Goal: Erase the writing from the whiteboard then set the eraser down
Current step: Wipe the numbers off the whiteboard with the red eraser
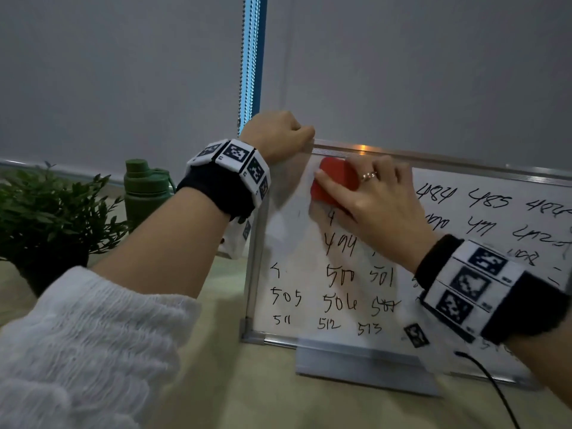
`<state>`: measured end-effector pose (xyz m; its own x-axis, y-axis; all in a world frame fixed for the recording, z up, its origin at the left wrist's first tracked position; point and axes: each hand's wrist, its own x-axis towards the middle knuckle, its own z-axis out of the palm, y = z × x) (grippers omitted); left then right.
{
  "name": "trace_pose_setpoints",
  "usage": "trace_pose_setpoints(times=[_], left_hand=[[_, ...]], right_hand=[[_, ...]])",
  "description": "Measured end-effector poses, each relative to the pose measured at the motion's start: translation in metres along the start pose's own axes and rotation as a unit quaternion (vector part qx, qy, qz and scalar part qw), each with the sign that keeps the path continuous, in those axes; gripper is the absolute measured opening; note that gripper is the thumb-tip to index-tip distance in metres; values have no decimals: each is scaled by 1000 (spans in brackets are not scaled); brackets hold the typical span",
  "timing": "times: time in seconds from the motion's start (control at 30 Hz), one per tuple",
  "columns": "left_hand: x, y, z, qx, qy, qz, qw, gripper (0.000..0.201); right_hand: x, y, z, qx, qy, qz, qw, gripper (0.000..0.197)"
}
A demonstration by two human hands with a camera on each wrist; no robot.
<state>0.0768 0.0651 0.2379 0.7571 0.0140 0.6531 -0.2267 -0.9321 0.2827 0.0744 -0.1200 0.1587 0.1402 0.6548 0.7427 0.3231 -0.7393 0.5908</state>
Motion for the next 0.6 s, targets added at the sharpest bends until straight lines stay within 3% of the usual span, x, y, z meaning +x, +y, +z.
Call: trace_pose_setpoints(times=[0.07,0.17,0.23,0.3,0.37,0.43,0.47,0.57,0.6], left_hand=[[1,0,2,4,1,1,1000,38],[2,-2,4,3,-1,-2,1000,41],[2,-3,4,2,2,-3,1000,39],[3,-4,3,2,5,1,1000,37],[2,-3,4,0,2,12,1000,40],[2,-2,4,0,-6,15,1000,42],[3,-3,5,-2,-10,14,1000,42],[6,-6,7,-8,-7,4,1000,40],[6,-6,8,-7,-2,4,1000,41]], right_hand=[[-14,-15,10,11,15,-23,1000,47],[-69,-49,18,33,-54,-254,965,48],[-77,-49,15,32,-94,-301,948,49],[-54,-37,13,43,-62,-226,971,50],[-21,-26,7,47,-17,-69,996,52],[-12,-34,7,48,-4,19,999,57],[-21,-47,10,55,-9,-4,998,57],[-70,-86,19,69,-58,-229,969,38],[-79,-88,18,73,-79,-264,959,33]])
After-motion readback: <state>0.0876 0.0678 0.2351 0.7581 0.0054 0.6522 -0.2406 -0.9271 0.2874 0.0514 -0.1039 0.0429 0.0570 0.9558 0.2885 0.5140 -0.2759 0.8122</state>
